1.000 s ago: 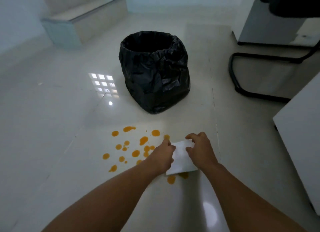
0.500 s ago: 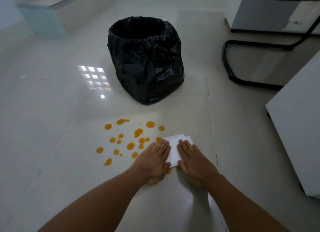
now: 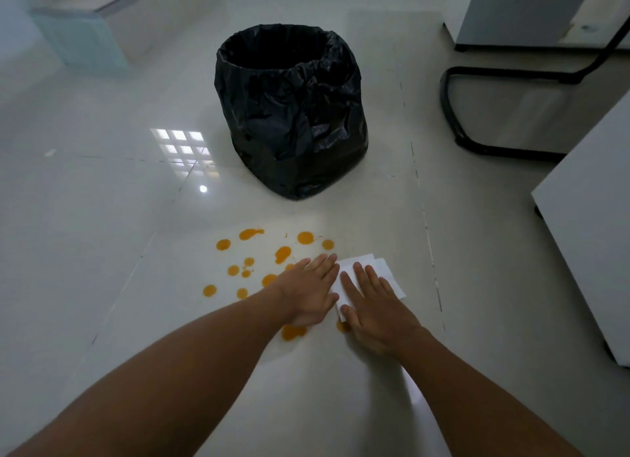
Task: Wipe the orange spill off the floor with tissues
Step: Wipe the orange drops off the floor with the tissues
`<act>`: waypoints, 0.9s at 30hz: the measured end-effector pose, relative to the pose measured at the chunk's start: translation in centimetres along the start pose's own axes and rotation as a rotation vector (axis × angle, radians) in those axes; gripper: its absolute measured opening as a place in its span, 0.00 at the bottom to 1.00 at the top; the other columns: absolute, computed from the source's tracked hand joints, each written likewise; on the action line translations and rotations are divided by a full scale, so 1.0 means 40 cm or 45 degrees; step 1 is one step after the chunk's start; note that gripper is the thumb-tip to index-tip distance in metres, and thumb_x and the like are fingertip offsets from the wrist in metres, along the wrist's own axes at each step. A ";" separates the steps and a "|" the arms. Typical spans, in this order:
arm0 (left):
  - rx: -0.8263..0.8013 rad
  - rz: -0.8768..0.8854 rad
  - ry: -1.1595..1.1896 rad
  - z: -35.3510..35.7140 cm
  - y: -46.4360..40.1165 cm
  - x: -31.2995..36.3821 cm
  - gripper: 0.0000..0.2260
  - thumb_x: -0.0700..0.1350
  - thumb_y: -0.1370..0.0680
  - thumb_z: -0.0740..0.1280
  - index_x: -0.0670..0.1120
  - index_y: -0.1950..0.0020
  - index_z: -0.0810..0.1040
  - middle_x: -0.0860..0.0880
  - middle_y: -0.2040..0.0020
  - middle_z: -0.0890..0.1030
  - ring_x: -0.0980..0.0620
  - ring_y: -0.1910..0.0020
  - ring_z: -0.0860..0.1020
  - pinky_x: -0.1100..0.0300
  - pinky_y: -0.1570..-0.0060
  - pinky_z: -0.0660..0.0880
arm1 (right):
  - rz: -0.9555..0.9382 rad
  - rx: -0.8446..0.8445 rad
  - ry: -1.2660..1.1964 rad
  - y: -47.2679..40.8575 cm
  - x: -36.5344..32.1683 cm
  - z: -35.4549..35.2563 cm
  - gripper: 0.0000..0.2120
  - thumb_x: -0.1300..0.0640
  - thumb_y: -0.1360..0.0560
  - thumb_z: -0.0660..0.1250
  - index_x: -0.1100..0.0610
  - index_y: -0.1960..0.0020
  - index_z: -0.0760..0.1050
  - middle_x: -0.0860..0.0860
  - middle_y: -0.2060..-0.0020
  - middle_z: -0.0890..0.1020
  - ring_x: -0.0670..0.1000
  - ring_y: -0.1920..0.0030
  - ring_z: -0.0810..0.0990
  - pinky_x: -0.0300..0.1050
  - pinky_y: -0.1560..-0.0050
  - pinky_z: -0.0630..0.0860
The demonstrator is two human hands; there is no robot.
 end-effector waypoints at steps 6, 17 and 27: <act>-0.015 -0.090 0.001 -0.048 0.026 -0.061 0.29 0.57 0.16 0.48 0.46 0.18 0.46 0.45 0.17 0.48 0.45 0.19 0.53 0.42 0.21 0.50 | 0.049 -0.013 -0.041 -0.007 -0.003 -0.004 0.31 0.38 0.19 0.42 0.48 0.21 0.38 0.50 0.21 0.37 0.52 0.22 0.35 0.47 0.28 0.34; 0.366 -0.552 0.413 0.055 0.232 -0.317 0.39 0.70 0.22 0.57 0.48 0.19 0.54 0.50 0.17 0.51 0.50 0.18 0.44 0.45 0.21 0.46 | -0.004 0.088 0.024 -0.001 0.020 0.003 0.37 0.33 0.25 0.32 0.52 0.21 0.36 0.47 0.21 0.39 0.47 0.23 0.34 0.48 0.23 0.36; 0.236 -0.710 0.512 0.259 0.400 -0.337 0.68 0.87 0.45 0.50 0.45 0.19 0.35 0.47 0.18 0.35 0.52 0.21 0.33 0.45 0.21 0.38 | 0.151 0.076 -0.089 0.001 0.006 0.013 0.36 0.35 0.21 0.41 0.53 0.21 0.37 0.48 0.21 0.39 0.50 0.21 0.38 0.49 0.24 0.39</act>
Point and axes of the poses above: each hand's wrist, its own y-axis away from the middle knuckle, its own z-axis out of the palm, x = y × z, the point moved 8 cm from there along -y, towards the middle knuckle
